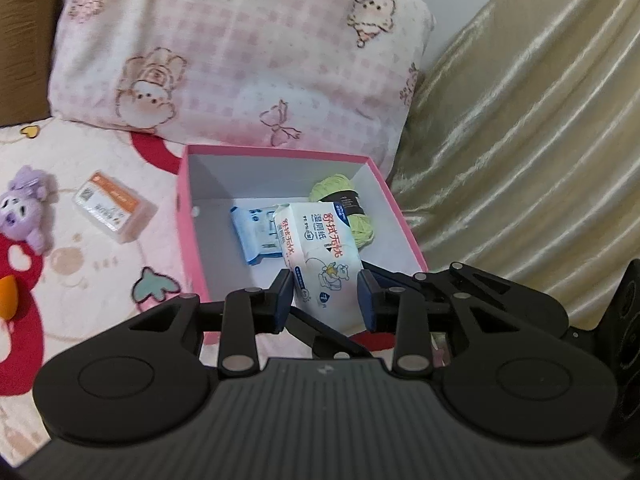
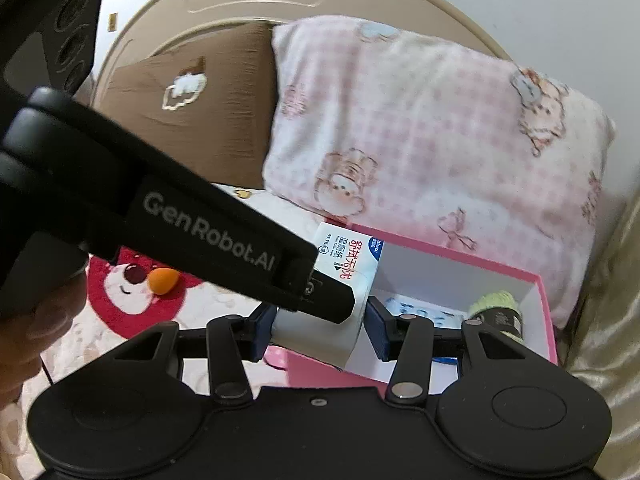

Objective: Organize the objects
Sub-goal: 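Lower the white tissue pack into the pink box with the left gripper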

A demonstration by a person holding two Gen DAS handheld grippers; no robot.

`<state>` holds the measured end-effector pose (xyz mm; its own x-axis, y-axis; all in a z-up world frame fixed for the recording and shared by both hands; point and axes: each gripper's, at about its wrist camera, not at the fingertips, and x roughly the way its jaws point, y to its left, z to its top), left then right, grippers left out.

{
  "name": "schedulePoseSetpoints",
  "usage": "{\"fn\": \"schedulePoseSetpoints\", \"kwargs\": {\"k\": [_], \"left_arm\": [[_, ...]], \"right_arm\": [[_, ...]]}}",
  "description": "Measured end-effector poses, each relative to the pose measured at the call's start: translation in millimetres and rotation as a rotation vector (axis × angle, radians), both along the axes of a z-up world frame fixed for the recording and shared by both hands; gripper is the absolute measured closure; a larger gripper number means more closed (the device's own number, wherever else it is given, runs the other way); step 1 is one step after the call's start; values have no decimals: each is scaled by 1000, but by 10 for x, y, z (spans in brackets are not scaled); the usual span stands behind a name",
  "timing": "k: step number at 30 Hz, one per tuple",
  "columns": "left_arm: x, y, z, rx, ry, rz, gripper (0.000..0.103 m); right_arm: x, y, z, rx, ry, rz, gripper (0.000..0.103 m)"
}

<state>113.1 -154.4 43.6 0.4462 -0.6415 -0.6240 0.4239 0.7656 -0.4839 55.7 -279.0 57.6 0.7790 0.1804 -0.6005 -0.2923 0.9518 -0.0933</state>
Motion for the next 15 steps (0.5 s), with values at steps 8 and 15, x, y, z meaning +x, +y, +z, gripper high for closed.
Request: {"fn": "schedulePoseSetpoints", "kwargs": {"k": [8, 15], "left_arm": [[373, -473, -143, 48, 91, 16, 70], [813, -689, -633, 100, 273, 62, 70]], "right_arm": [[313, -475, -112, 77, 65, -5, 50], [752, -771, -487, 186, 241, 0, 51]]}}
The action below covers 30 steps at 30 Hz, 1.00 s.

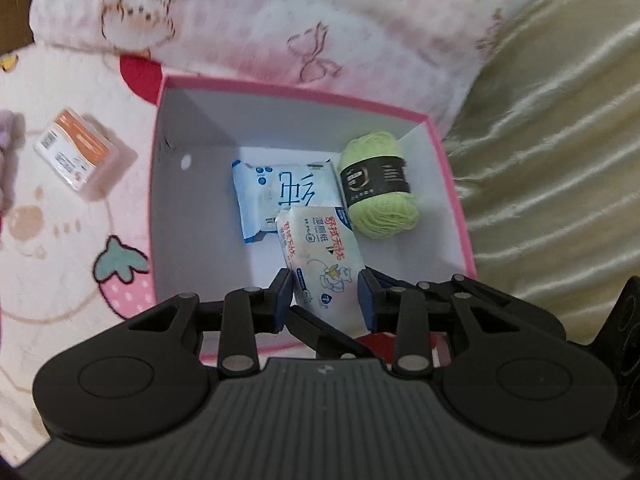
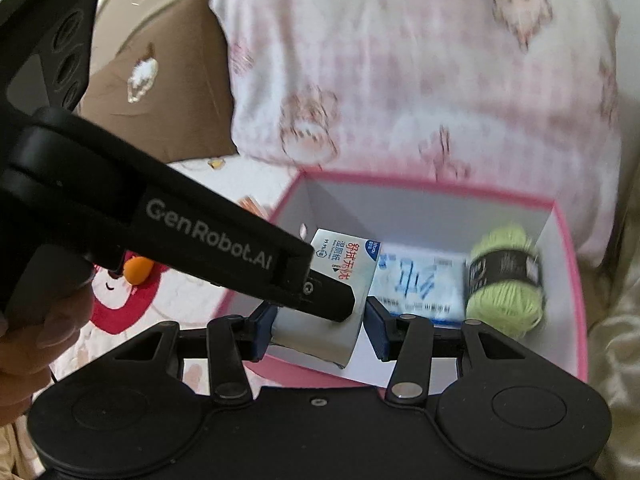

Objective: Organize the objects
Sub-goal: 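Lower the white tissue pack into the pink box with the left gripper, then set the tissue pack beside the wet-wipe pack and open the left gripper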

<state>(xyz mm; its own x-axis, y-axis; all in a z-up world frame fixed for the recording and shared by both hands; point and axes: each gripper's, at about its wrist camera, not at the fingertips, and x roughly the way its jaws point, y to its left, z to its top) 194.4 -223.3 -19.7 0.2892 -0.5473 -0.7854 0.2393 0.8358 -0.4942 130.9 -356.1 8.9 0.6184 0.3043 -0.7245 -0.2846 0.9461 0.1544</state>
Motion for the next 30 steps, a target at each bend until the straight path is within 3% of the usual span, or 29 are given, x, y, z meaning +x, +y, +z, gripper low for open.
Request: {"fn": "schedulePoseSetpoints", "kwargs": {"k": [15, 23, 26, 30], "left_arm": [[290, -216, -559, 59, 171, 55, 70], [359, -239, -788, 57, 241, 84, 70], [361, -274, -851, 73, 231, 90, 71], [342, -356, -858, 112, 148, 43, 71]], "right_arm": [[521, -289, -551, 99, 276, 6, 51], [665, -276, -716, 74, 367, -13, 51], [691, -313, -798, 96, 392, -31, 51], [673, -297, -839, 79, 348, -39, 54]]}}
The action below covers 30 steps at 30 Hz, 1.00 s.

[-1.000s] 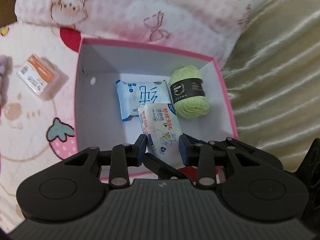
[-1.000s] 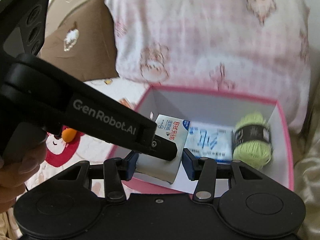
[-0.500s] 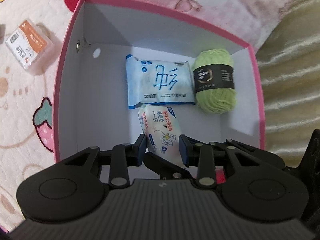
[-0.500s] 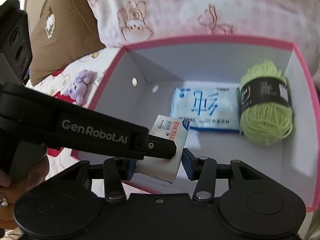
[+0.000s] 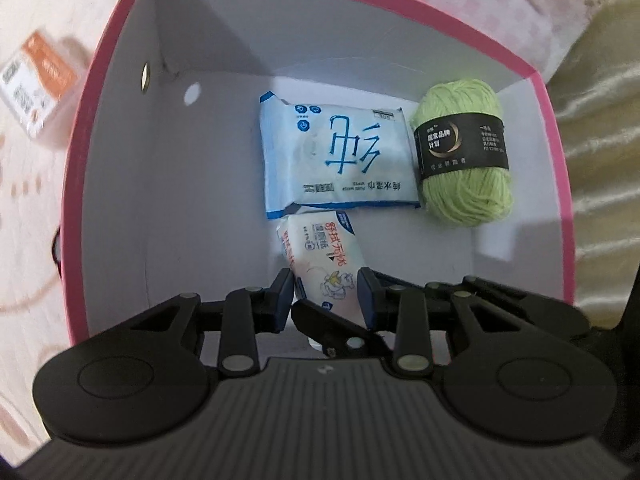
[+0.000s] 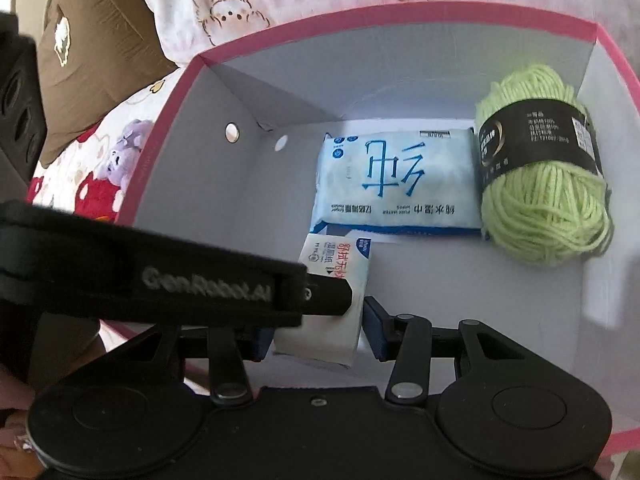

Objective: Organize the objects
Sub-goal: 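Set the tissue pack beside the wet-wipe pack and open the left gripper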

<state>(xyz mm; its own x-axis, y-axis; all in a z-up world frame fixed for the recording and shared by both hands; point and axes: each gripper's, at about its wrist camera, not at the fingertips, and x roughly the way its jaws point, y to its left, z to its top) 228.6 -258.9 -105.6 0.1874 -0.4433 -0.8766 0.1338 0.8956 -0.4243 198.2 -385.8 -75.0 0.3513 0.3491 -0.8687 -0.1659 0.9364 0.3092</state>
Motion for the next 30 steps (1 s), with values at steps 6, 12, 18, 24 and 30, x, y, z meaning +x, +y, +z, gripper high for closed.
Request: {"fn": "schedulePoseSetpoints", "kwargs": {"k": [6, 12, 18, 24, 30], "left_arm": [[69, 28, -111, -38, 9, 8, 73], [30, 4, -124, 7, -52, 8, 74], [-1, -13, -88, 19, -84, -1, 74], [-102, 104, 122, 11, -135, -21, 70], [-266, 224, 443, 16, -195, -67, 70]], "right_arm": [[-21, 2, -55, -29, -45, -2, 56], [-32, 40, -49, -39, -71, -2, 56], [-54, 66, -39, -35, -95, -5, 55], [-251, 63, 148, -88, -177, -8, 50], [-551, 30, 450, -116, -269, -6, 49]]}}
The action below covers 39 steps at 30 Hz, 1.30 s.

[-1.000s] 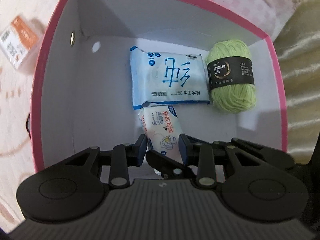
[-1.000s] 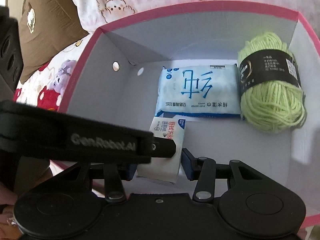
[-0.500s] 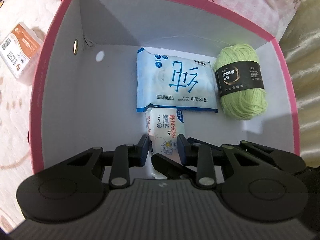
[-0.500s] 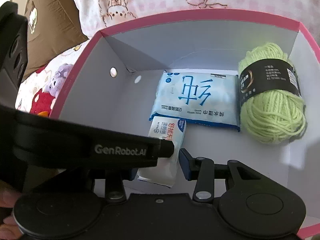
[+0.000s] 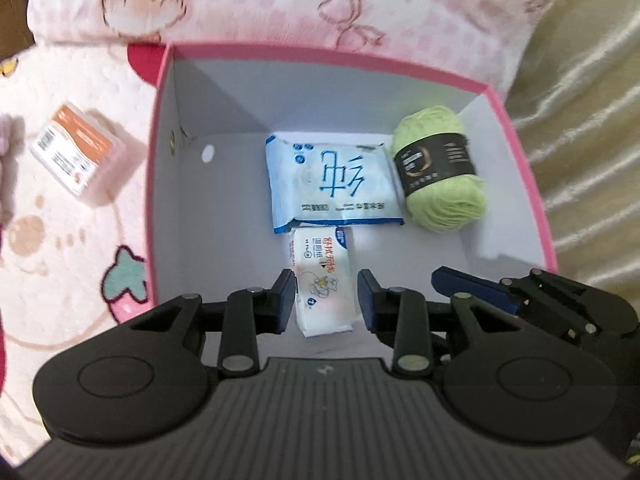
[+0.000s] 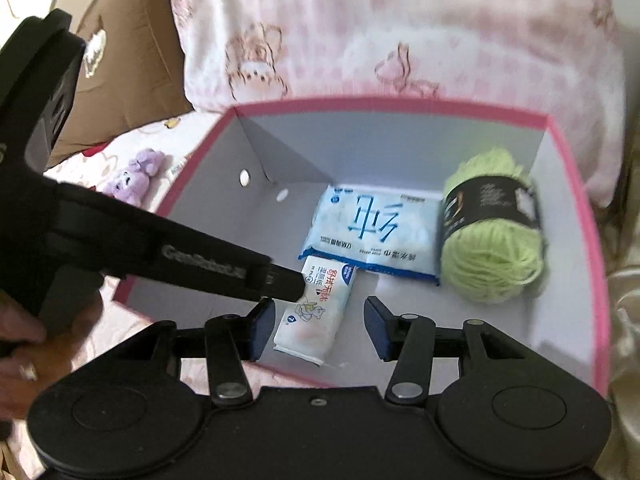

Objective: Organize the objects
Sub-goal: 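Set the tissue pack beside the wet-wipe pack and open the left gripper, then withdraw the left tool up out of the pink box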

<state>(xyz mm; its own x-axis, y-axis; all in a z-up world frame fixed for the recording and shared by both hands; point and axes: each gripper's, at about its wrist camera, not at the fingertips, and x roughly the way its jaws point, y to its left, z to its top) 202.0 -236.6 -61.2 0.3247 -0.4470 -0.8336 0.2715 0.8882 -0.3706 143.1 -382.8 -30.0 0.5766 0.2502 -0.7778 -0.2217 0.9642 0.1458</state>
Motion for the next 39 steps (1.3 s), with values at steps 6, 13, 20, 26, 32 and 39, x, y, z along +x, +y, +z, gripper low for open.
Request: {"fn": "schedulePoseSetpoints", "kwargs": {"k": [6, 13, 20, 26, 32, 39], "left_arm": [[-192, 102, 281, 21, -50, -28, 70], [-351, 193, 452, 47, -75, -35, 69], [-467, 333, 556, 55, -76, -14, 63], [-601, 491, 705, 74, -82, -4, 56], [-758, 701, 857, 80, -97, 7, 48], [-940, 1035, 1066, 113, -117, 58, 28]], "right_arm": [[-217, 39, 271, 2, -49, 2, 49], [-441, 170, 420, -20, -87, 14, 49], [-607, 249, 482, -26, -100, 7, 49], [-746, 251, 605, -32, -126, -27, 47], [-871, 348, 728, -66, -145, -79, 38], [-987, 559, 826, -86, -133, -85, 25]]}}
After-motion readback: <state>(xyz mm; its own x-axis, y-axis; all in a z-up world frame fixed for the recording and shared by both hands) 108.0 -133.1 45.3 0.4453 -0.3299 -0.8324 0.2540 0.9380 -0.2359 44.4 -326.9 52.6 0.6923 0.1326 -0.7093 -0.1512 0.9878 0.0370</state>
